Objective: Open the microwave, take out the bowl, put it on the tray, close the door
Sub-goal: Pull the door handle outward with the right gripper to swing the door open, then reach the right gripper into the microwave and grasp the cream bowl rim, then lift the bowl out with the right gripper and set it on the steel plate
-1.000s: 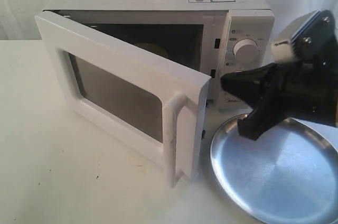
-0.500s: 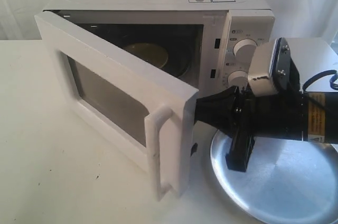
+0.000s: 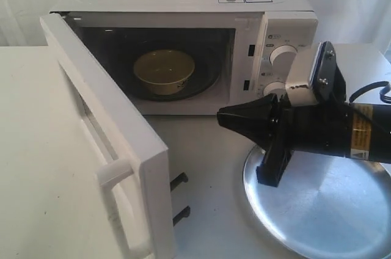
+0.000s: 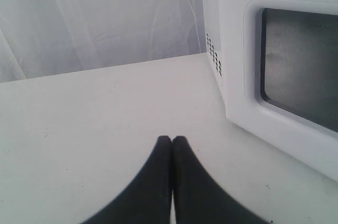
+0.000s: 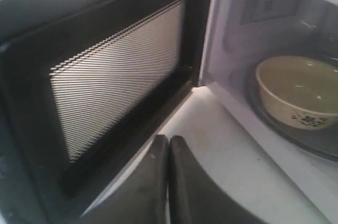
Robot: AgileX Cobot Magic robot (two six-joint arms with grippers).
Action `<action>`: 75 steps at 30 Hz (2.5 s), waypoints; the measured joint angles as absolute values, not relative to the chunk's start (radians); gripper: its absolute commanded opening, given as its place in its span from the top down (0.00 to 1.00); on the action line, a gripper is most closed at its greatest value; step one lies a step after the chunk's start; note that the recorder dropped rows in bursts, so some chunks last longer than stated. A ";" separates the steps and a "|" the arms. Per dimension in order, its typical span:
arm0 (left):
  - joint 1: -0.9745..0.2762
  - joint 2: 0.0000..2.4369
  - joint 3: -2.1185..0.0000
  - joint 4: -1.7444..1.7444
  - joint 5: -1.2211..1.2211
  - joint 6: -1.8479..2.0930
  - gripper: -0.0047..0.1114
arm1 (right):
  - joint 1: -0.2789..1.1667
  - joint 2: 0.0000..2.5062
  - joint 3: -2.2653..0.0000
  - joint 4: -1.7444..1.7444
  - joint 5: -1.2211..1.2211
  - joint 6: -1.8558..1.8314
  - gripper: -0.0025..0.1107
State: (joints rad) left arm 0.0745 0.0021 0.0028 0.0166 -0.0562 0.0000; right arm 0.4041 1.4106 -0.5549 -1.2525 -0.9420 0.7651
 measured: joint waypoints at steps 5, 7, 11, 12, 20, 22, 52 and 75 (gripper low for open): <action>0.075 0.002 0.003 0.017 -0.056 0.000 0.96 | 0.473 1.515 -0.585 -1.125 -0.921 0.661 0.98; 0.075 0.002 0.003 0.017 -0.056 0.000 0.96 | 0.509 1.554 -0.622 -1.112 -0.907 0.640 0.98; 0.075 0.002 0.003 0.017 -0.056 0.000 0.96 | 0.591 1.614 -0.716 -1.053 -0.773 0.577 0.98; 0.075 0.002 0.003 0.017 -0.056 0.000 0.96 | 0.612 1.627 -0.745 -1.026 -0.720 0.557 0.98; 0.075 0.002 0.003 0.017 -0.056 0.000 0.96 | 0.692 1.745 -0.974 -0.922 -0.420 0.413 0.96; 0.075 0.002 0.003 0.017 -0.056 0.000 0.96 | 0.696 1.792 -1.020 -0.919 -0.398 0.364 0.89; 0.075 0.002 0.003 0.017 -0.056 0.000 0.96 | 0.722 2.139 -1.403 -0.939 -0.243 0.160 0.58; 0.075 0.002 0.003 0.017 -0.056 0.000 0.96 | 0.788 2.076 -1.376 -0.941 -0.099 0.335 0.98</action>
State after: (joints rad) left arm 0.0745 0.0021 0.0028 0.0166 -0.0562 0.0000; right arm 0.7877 2.0755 -1.3756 -0.9410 -0.0989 0.3351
